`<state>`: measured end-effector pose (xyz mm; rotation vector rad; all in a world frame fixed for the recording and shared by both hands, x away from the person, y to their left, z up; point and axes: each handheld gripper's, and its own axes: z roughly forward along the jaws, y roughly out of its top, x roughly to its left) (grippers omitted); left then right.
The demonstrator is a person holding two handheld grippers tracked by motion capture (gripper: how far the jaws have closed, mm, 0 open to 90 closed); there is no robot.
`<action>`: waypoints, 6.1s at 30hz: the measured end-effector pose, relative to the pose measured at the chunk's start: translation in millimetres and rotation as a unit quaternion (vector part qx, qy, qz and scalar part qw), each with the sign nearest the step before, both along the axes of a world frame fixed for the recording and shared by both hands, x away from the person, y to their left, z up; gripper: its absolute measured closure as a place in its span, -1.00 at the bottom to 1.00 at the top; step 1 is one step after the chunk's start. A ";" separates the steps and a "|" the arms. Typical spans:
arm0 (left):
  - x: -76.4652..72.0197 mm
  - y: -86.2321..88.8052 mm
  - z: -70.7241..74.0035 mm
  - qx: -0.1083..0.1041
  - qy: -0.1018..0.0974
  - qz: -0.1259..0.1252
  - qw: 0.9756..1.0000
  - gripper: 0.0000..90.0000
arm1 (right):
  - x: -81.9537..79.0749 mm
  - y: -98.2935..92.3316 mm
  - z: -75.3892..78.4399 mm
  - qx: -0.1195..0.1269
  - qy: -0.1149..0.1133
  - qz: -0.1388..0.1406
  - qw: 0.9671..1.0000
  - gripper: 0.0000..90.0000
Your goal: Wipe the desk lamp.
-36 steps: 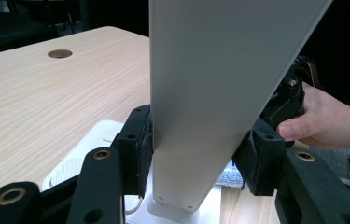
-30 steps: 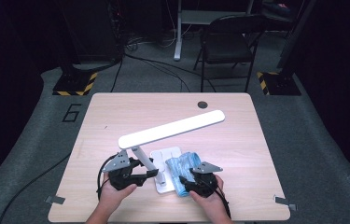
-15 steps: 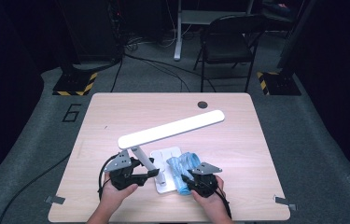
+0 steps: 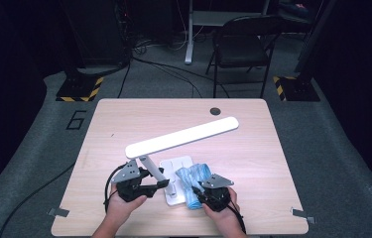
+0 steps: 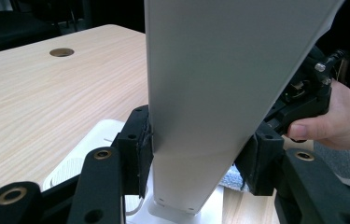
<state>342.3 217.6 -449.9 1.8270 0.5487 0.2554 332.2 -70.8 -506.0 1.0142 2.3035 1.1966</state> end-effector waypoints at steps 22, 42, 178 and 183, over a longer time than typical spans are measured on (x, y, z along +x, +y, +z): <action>1.2 1.8 -1.7 -0.010 0.008 -0.017 1.000 0.14 | 9.7 11.9 -5.8 -0.020 0.003 0.002 1.000 0.54; 2.8 2.2 -2.4 -0.013 0.009 -0.024 1.000 0.13 | 81.1 29.5 -2.4 -0.034 0.022 -0.023 0.999 0.53; 3.4 -0.7 -4.5 -0.014 0.007 -0.020 1.000 0.13 | 64.6 49.4 0.7 -0.037 0.025 0.012 0.999 0.50; 3.5 -1.4 -4.5 -0.018 0.009 -0.020 1.000 0.13 | 36.6 40.5 0.8 -0.038 0.032 0.031 0.998 0.50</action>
